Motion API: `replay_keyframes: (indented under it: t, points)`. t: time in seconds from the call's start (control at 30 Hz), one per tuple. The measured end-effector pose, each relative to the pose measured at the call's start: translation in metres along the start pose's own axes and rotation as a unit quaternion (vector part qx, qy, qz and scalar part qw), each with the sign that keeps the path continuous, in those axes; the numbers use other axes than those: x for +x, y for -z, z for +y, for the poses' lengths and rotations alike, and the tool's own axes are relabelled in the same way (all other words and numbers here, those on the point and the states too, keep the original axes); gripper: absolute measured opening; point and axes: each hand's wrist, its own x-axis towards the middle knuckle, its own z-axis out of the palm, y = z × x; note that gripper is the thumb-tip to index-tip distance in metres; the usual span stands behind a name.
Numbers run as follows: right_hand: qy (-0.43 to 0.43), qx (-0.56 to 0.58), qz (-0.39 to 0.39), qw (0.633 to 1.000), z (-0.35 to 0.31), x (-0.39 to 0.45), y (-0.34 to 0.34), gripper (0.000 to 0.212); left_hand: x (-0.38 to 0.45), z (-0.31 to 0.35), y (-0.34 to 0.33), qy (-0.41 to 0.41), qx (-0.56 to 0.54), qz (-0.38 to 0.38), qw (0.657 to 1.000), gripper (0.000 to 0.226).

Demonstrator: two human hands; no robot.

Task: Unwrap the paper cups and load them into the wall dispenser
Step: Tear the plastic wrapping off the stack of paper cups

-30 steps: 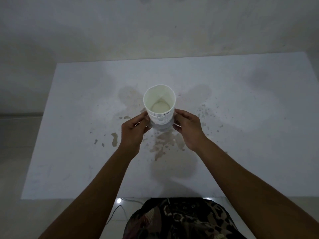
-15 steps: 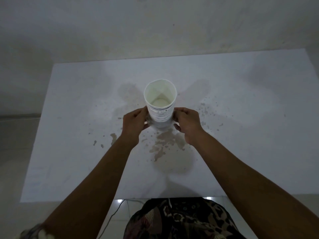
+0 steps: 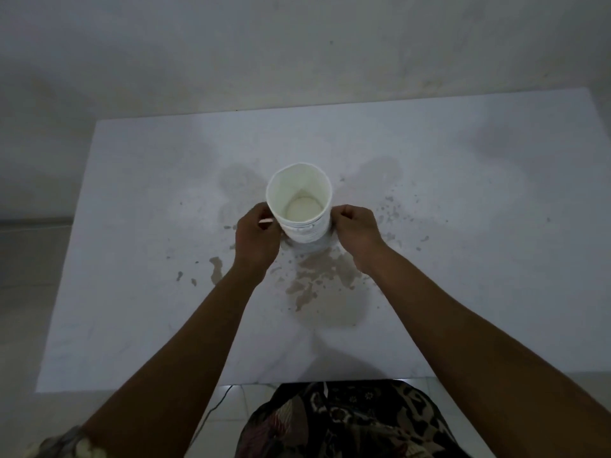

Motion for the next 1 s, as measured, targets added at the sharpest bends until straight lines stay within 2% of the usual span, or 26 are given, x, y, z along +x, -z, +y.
replay_keyframes:
  t: [0.1,0.2,0.27,0.33,0.4,0.47,0.57,0.67,0.8,0.83,0.93,1.0]
  points:
    - [0.015,-0.01,0.031,0.999,0.011,0.004,-0.001,0.027,-0.008,-0.002,0.003,-0.113,0.039,-0.077,0.99,0.045]
    - [0.033,-0.006,0.046,0.998,0.015,0.009,-0.003,0.025,-0.015,-0.006,0.008,-0.142,0.069,-0.171,0.972,0.067]
    - [0.041,-0.021,0.047,0.998,0.016,0.012,-0.005,0.019,-0.015,-0.009,0.006,-0.137,0.064,-0.174,0.973,0.077]
    - [0.077,-0.045,0.056,0.994,0.018,0.01,-0.007,0.015,-0.012,-0.013,0.004,-0.143,0.072,-0.152,0.975,0.073]
    - [0.148,-0.03,0.047,0.987,0.02,0.001,-0.003,0.024,-0.011,-0.016,0.001,-0.16,0.095,-0.141,0.972,0.068]
    - [0.22,-0.034,-0.004,0.975,0.023,-0.011,0.002,0.034,-0.01,-0.019,0.0,-0.163,0.112,-0.136,0.971,0.067]
    - [0.282,-0.1,-0.082,0.951,0.032,-0.019,0.006,0.056,-0.01,-0.026,0.0,-0.154,0.123,-0.134,0.971,0.066]
    - [0.28,-0.142,-0.102,0.944,0.037,-0.015,0.005,0.072,-0.01,-0.027,0.0,-0.14,0.131,-0.146,0.971,0.065]
    - [0.278,-0.148,-0.098,0.944,0.038,-0.011,0.009,0.07,-0.011,-0.009,0.009,-0.108,0.103,-0.171,0.974,0.043]
    - [0.275,-0.149,-0.093,0.945,0.04,-0.009,0.01,0.07,-0.01,-0.008,0.011,-0.086,0.071,-0.163,0.98,0.036]
    - [0.253,-0.15,-0.071,0.953,0.046,-0.009,0.008,0.066,-0.015,-0.009,0.014,0.022,-0.037,-0.103,0.994,0.038]
    - [0.235,-0.131,-0.063,0.961,0.04,-0.013,0.008,0.05,-0.021,-0.008,0.01,0.056,-0.082,-0.082,0.992,0.037]
